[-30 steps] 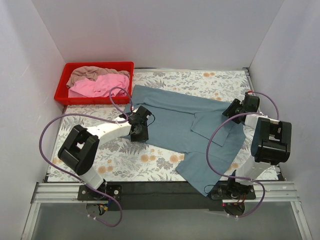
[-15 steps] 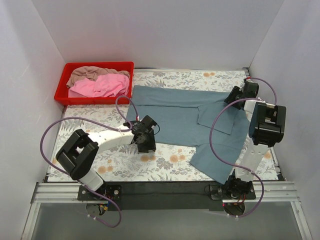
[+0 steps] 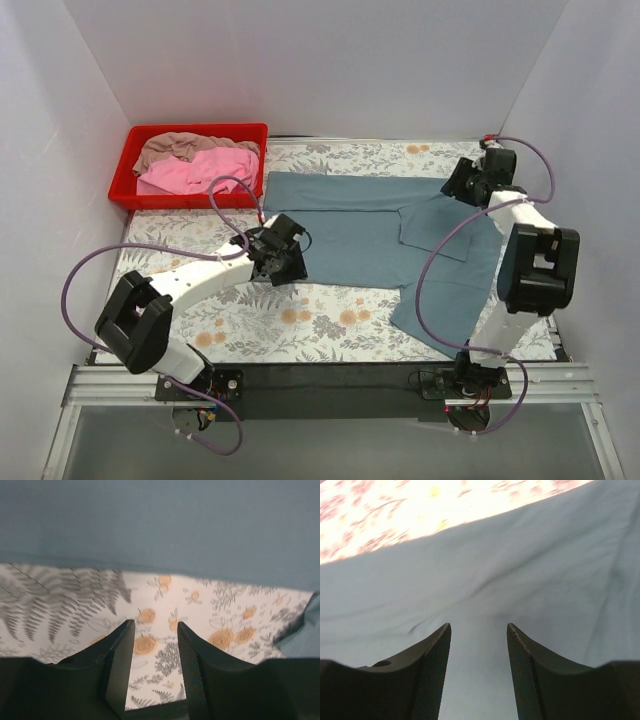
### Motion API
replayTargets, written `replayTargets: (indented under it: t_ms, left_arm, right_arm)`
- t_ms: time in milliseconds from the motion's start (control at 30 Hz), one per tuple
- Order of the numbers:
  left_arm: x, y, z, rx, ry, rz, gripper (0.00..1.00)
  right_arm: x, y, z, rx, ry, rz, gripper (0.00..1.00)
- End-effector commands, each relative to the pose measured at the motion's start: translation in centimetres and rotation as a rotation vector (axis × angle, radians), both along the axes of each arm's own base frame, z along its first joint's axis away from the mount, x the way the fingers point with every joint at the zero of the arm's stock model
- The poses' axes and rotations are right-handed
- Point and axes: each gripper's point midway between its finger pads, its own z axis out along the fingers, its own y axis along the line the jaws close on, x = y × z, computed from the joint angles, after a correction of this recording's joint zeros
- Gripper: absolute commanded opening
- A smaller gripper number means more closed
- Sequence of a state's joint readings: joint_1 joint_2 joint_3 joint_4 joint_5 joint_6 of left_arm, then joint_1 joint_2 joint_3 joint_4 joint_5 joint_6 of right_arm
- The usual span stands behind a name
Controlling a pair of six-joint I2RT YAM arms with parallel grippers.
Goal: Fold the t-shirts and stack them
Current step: Fold the tshirt
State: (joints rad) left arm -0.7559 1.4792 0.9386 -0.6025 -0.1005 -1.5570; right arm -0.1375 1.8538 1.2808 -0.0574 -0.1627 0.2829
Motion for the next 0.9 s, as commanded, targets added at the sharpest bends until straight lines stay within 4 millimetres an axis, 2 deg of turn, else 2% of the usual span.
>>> replayTargets:
  t_ms: [0, 33, 67, 100, 133, 167, 267, 333, 367, 400, 567, 800, 867]
  left_arm:
    - [3.8, 3.3, 2.7, 0.089, -0.130, 0.058, 0.38]
    - [5.0, 4.4, 3.2, 0.104, -0.150, 0.093, 0.38]
    - [5.5, 4.9, 3.1, 0.120, -0.157, 0.100, 0.38]
    - [6.3, 5.7, 3.2, 0.138, -0.174, 0.120, 0.38]
    - [6.9, 6.0, 3.3, 0.156, -0.186, 0.116, 0.38]
    - [7.3, 6.4, 3.1, 0.179, -0.190, 0.122, 0.37]
    - [8.1, 6.8, 1.9, 0.217, -0.174, 0.122, 0.37]
    - [8.3, 7.0, 0.8, 0.238, -0.154, 0.128, 0.37]
    - [8.3, 7.2, 0.5, 0.246, -0.151, 0.133, 0.37]
    - [8.2, 7.4, 0.0, 0.257, -0.140, 0.137, 0.37]
    - [7.1, 8.2, -2.3, 0.295, -0.090, 0.146, 0.37]
    - [4.3, 9.0, -4.8, 0.300, 0.005, 0.143, 0.37]
    - [2.9, 9.1, -5.6, 0.290, 0.054, 0.137, 0.37]
  right_arm:
    - [-4.3, 5.3, 3.0, 0.022, -0.022, 0.110, 0.56]
    - [-6.5, 6.0, 1.5, 0.021, 0.024, 0.131, 0.56]
    - [-7.9, 6.5, 2.4, 0.015, 0.010, 0.140, 0.56]
    - [-9.5, 7.2, 2.0, 0.020, 0.036, 0.155, 0.56]
    - [-11.9, 8.6, 0.3, 0.022, 0.086, 0.195, 0.55]
    - [-13.2, 9.0, 1.2, 0.018, 0.068, 0.206, 0.55]
    - [-17.6, 10.4, 0.4, 0.053, 0.095, 0.239, 0.55]
    - [-19.4, 11.1, 0.1, 0.071, 0.103, 0.261, 0.55]
    - [-20.0, 11.2, 0.8, 0.075, 0.084, 0.268, 0.55]
    - [-21.0, 11.5, 0.2, 0.081, 0.103, 0.289, 0.55]
    - [-23.7, 10.7, -0.2, 0.031, 0.131, 0.301, 0.55]
    - [-25.1, 9.7, -0.3, -0.028, 0.136, 0.304, 0.56]
    - [-25.4, 9.5, -0.5, -0.036, 0.140, 0.300, 0.55]
